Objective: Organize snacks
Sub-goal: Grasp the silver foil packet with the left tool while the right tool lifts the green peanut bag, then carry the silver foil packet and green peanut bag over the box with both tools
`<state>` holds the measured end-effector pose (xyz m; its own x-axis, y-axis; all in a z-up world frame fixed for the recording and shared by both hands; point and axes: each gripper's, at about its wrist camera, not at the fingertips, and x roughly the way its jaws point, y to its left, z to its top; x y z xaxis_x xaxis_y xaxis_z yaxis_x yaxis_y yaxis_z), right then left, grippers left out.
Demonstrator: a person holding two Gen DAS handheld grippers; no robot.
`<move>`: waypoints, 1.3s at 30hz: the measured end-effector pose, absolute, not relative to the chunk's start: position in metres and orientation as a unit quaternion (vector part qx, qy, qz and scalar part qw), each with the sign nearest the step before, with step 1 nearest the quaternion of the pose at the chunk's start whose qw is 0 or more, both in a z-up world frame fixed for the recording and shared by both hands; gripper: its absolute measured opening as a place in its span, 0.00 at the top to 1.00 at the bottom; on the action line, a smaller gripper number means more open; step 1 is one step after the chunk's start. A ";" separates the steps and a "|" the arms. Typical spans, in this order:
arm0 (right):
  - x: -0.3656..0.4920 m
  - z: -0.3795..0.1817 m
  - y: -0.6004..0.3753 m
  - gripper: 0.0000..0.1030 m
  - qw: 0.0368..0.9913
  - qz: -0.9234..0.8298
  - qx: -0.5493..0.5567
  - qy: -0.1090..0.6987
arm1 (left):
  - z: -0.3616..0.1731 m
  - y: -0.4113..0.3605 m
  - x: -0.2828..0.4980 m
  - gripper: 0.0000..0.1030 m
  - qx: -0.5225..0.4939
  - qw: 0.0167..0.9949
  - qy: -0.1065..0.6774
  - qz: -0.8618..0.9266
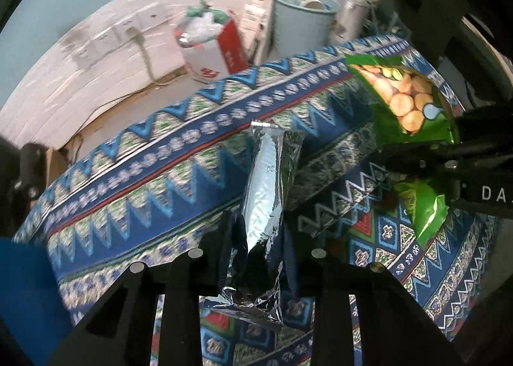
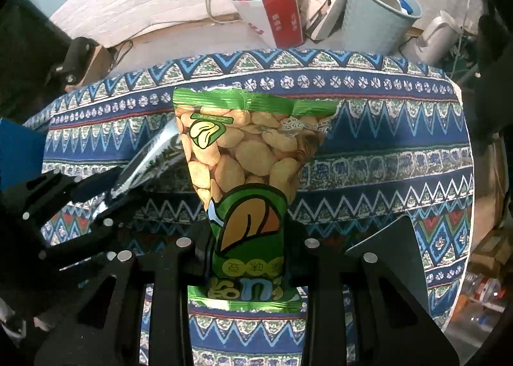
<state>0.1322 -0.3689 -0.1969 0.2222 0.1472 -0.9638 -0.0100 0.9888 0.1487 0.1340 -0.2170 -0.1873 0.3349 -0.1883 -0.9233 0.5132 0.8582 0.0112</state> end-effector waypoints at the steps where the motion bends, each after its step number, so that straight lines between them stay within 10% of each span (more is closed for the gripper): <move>1: 0.131 -0.195 -0.367 0.72 0.781 0.052 0.054 0.620 | -0.184 -0.212 0.131 0.72 0.146 0.806 0.533 -0.213; 39: 0.075 -0.072 -0.196 0.72 0.825 0.202 -0.027 0.526 | -0.047 -0.015 0.057 0.72 0.010 0.891 0.446 -0.082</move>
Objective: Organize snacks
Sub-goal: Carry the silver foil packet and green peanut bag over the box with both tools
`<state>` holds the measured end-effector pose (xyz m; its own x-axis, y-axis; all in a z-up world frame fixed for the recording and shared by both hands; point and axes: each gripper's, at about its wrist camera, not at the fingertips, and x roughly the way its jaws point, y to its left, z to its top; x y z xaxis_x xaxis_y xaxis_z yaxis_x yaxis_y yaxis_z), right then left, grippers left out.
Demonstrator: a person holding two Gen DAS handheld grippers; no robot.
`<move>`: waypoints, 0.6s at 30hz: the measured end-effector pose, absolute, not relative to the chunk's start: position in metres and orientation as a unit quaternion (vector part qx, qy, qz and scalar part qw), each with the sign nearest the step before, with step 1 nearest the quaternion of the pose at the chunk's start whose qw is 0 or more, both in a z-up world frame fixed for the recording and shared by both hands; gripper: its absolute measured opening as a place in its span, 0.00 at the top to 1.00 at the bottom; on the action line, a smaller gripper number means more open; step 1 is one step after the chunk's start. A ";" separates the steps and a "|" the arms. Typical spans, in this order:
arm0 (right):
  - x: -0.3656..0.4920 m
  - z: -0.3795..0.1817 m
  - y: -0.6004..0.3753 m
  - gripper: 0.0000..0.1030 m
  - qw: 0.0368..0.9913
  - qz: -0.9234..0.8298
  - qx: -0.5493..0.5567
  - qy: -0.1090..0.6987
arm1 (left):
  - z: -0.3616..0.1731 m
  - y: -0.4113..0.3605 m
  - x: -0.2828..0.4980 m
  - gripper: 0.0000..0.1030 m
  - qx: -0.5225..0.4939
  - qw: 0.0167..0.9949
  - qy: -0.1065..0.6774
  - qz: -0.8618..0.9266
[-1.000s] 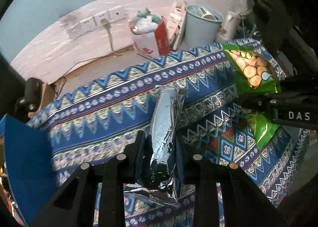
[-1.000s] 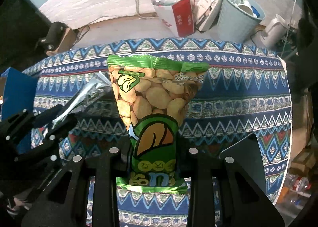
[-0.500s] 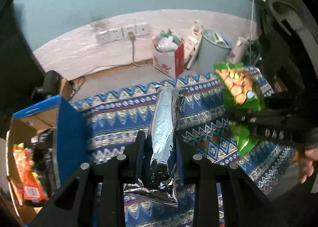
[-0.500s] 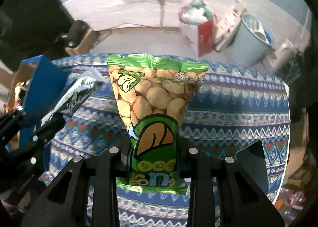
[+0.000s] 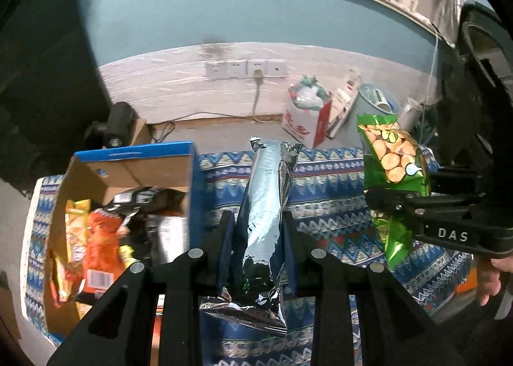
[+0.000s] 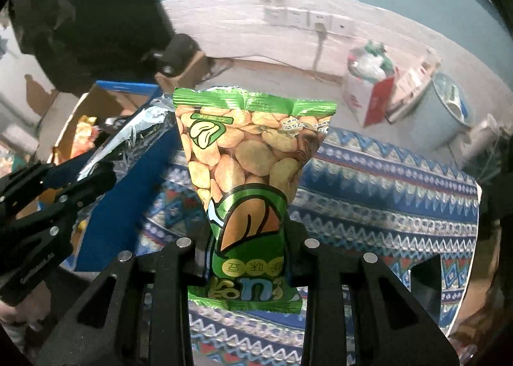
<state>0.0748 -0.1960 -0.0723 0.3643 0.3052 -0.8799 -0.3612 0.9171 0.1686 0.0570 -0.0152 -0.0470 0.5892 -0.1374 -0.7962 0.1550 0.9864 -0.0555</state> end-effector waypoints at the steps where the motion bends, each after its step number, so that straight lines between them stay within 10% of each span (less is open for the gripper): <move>1: 0.074 -0.070 -0.192 0.72 0.825 0.206 -0.028 0.525 | -0.046 -0.009 0.056 0.72 0.007 0.892 0.444 -0.078; 18: 0.087 -0.057 -0.090 0.72 0.811 0.265 -0.049 0.520 | -0.035 0.094 0.034 0.72 -0.040 0.908 0.417 -0.002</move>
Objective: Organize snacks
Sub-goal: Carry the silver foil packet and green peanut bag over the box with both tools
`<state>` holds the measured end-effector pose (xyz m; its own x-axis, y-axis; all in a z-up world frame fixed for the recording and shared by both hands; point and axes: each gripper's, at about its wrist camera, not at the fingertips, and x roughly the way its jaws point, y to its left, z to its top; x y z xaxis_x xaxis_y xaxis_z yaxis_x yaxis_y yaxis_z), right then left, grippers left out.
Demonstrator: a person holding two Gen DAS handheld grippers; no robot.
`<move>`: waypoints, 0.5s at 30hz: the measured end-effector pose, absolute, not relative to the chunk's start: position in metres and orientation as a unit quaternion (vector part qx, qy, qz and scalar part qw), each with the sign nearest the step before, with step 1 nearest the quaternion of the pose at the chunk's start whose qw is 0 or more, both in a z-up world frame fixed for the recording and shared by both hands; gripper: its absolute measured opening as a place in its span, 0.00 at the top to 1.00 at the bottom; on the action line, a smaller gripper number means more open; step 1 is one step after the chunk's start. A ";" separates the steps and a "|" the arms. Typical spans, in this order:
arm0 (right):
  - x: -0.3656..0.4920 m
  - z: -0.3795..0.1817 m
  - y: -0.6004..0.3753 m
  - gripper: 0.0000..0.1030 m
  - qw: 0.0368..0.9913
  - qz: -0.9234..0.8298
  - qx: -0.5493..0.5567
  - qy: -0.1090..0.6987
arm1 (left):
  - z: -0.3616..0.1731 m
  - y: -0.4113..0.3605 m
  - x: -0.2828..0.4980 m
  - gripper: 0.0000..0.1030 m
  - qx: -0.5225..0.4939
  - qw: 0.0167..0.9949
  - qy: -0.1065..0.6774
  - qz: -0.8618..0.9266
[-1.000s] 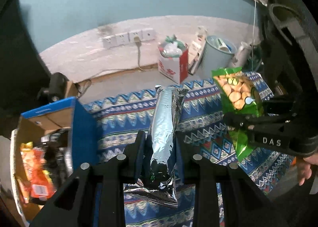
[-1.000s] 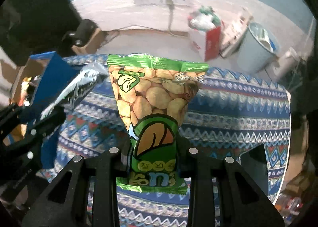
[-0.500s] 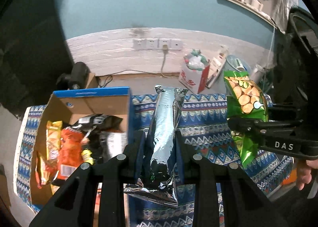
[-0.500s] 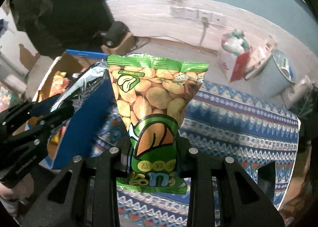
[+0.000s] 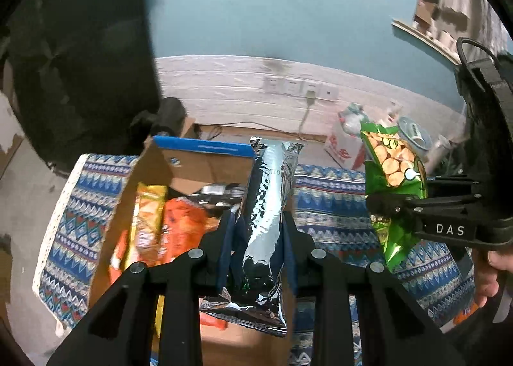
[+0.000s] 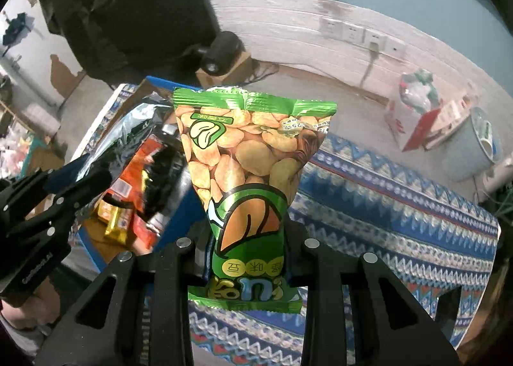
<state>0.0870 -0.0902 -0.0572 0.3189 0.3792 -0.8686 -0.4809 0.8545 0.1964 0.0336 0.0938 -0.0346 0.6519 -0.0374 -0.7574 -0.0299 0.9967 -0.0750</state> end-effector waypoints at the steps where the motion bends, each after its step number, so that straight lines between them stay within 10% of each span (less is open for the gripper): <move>1: 0.088 -0.057 -0.085 0.72 0.810 0.267 -0.050 0.520 | -0.035 0.101 0.033 0.72 -0.045 0.907 0.418 0.003; 15: 0.109 -0.073 -0.002 0.72 0.786 0.299 -0.068 0.536 | -0.050 0.165 0.027 0.72 -0.094 0.899 0.424 0.060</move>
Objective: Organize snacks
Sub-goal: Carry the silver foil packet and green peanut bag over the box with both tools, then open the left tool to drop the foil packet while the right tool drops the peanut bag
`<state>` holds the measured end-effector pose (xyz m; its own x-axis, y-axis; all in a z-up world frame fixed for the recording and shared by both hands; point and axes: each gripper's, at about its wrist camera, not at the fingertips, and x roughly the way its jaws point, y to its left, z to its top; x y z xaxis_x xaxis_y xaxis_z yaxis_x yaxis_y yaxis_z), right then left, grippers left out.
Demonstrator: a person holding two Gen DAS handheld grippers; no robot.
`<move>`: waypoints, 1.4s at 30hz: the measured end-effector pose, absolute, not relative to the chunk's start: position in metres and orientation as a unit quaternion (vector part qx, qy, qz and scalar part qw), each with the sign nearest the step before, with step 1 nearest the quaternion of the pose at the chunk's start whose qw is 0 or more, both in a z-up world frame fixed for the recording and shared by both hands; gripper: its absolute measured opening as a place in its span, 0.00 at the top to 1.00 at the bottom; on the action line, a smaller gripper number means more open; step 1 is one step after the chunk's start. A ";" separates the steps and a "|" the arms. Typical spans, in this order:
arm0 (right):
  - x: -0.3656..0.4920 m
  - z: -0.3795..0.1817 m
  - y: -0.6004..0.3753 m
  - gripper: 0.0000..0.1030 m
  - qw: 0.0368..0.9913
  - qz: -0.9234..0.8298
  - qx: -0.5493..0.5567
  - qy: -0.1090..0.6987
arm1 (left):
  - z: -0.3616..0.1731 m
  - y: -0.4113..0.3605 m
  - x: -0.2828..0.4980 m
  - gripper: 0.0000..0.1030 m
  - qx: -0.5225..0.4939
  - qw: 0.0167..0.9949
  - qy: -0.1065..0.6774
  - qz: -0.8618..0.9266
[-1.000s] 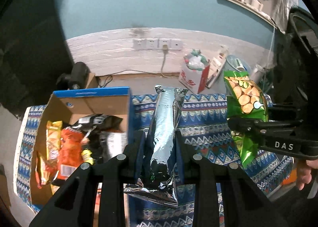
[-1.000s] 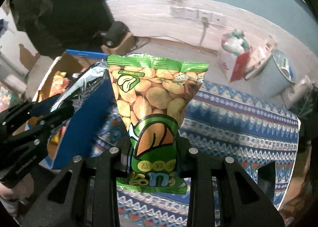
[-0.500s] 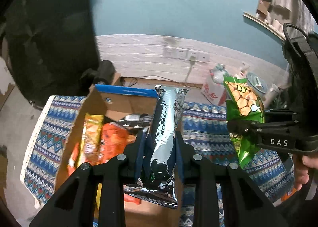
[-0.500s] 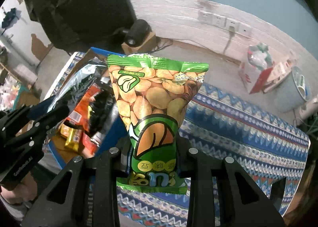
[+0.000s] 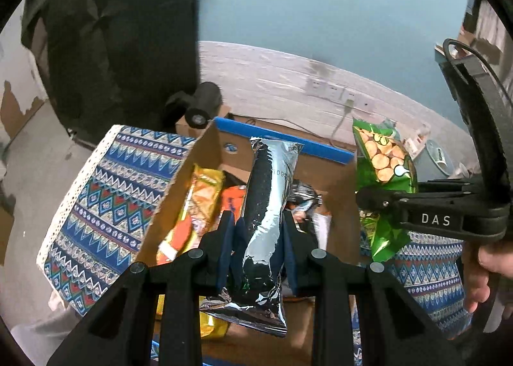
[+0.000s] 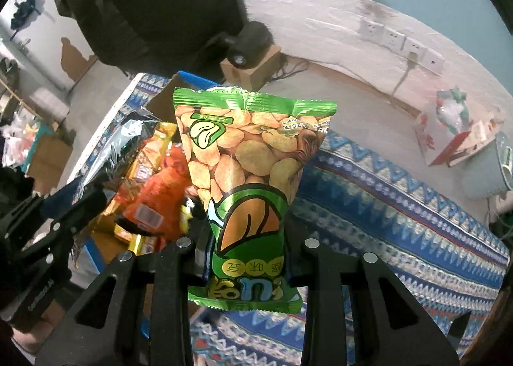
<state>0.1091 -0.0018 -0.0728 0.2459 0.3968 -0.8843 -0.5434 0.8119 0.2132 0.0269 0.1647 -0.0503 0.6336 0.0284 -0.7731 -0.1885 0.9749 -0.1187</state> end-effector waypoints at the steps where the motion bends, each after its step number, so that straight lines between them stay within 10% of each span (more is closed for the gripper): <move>1: 0.110 -0.074 0.003 0.72 0.784 0.301 -0.068 0.538 | -0.051 0.167 0.027 0.72 -0.097 0.898 0.424 0.063; 16: 0.113 -0.089 0.059 0.69 0.754 0.332 -0.057 0.564 | -0.071 0.195 0.027 0.72 -0.140 0.877 0.453 0.079; 33: 0.110 -0.054 0.033 0.36 0.776 0.333 -0.024 0.535 | -0.047 0.186 0.013 0.22 -0.118 0.885 0.440 0.094; 42: 0.092 -0.041 -0.002 0.27 0.800 0.313 -0.040 0.510 | -0.032 0.171 0.008 0.21 -0.098 0.888 0.441 0.089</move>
